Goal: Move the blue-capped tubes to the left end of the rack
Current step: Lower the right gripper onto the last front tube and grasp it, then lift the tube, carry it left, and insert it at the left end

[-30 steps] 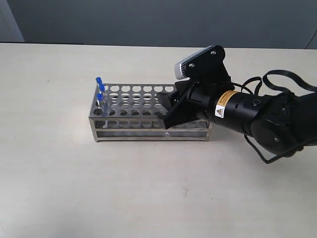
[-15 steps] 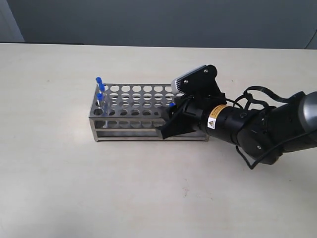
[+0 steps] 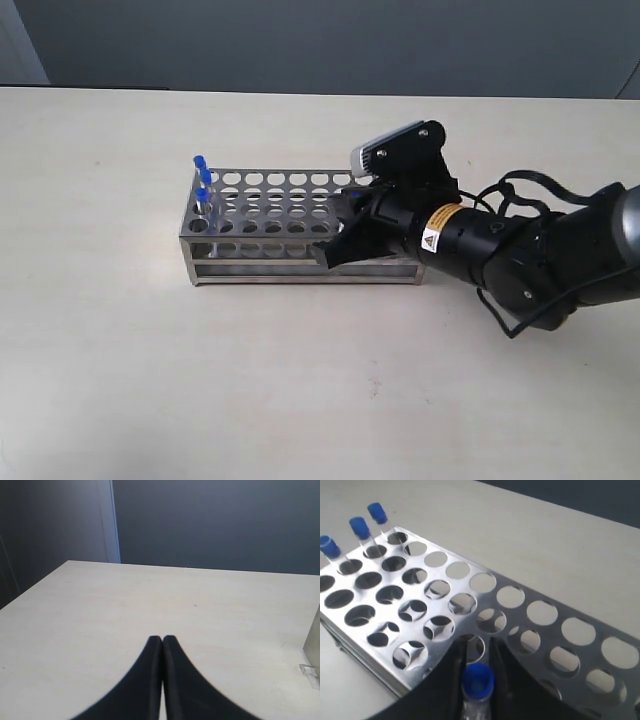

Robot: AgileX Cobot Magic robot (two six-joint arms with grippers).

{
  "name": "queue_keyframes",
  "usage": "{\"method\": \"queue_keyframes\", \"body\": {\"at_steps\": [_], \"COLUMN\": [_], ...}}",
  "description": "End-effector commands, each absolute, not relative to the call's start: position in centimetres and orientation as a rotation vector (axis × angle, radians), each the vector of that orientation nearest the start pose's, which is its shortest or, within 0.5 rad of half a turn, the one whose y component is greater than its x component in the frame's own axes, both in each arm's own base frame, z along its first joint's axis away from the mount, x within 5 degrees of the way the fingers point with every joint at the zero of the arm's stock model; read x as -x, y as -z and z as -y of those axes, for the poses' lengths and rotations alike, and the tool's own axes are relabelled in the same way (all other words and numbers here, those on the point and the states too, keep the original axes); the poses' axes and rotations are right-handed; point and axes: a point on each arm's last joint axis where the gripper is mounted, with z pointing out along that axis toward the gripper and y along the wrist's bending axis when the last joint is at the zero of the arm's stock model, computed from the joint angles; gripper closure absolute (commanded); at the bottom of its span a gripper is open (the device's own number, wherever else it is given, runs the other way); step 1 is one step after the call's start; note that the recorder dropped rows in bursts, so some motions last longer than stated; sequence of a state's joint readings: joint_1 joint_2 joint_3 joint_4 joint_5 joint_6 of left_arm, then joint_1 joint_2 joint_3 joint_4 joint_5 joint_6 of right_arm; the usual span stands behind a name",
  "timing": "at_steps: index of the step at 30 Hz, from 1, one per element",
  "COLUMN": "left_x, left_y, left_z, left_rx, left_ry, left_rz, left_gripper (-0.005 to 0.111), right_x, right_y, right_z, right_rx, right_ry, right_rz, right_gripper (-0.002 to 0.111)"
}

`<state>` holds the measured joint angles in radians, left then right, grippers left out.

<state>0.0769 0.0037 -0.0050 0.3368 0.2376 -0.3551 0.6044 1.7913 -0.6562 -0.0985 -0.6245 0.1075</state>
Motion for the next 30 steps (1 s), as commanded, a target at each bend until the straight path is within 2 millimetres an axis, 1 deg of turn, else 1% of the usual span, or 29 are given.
{"method": "queue_keyframes", "body": {"at_steps": [1,4,7,10,15,17,22,25,30], "left_x": [-5.5,-5.5,-5.5,-5.5,-5.5,-5.5,-5.5,-5.5,-5.5], "left_y": [-19.4,-19.4,-19.4,-19.4,-19.4,-19.4,-19.4,-19.4,-19.4], "left_z": [-1.1,-1.1,-1.1,-1.1,-1.1,-1.1,-1.1,-1.1,-1.1], "left_rx": [0.138,0.138,0.14,0.14,0.14,0.14,0.14,0.14,0.14], "left_ry": [-0.093,-0.093,-0.092,-0.092,-0.092,-0.092,-0.092,-0.092,-0.092], "left_rz": [-1.697,-1.697,-1.696,-1.696,-1.696,-1.696,-1.696,-1.696,-1.696], "left_gripper": [0.106,0.106,0.106,0.106,0.106,0.106,0.106,0.106,0.106], "right_x": [-26.3,-26.3,-27.2,-27.8,-28.1,-28.1,-27.5,-27.1,-26.9], "right_y": [-18.1,-20.3,-22.1,-23.3,-24.2,-23.8,-22.1,-21.1,-19.9], "right_z": [-18.8,-19.2,-20.3,-21.7,-24.7,-25.9,-28.6,-29.5,-30.1], "right_rx": [0.661,0.725,0.758,0.81,0.89,0.91,0.978,1.008,1.021], "right_ry": [-0.435,-0.438,-0.478,-0.526,-0.587,-0.61,-0.655,-0.67,-0.692], "right_rz": [-1.787,-1.712,-1.694,-1.658,-1.595,-1.591,-1.601,-1.613,-1.626], "right_gripper": [0.108,0.108,0.108,0.108,0.108,0.108,0.108,0.108,0.108]}}
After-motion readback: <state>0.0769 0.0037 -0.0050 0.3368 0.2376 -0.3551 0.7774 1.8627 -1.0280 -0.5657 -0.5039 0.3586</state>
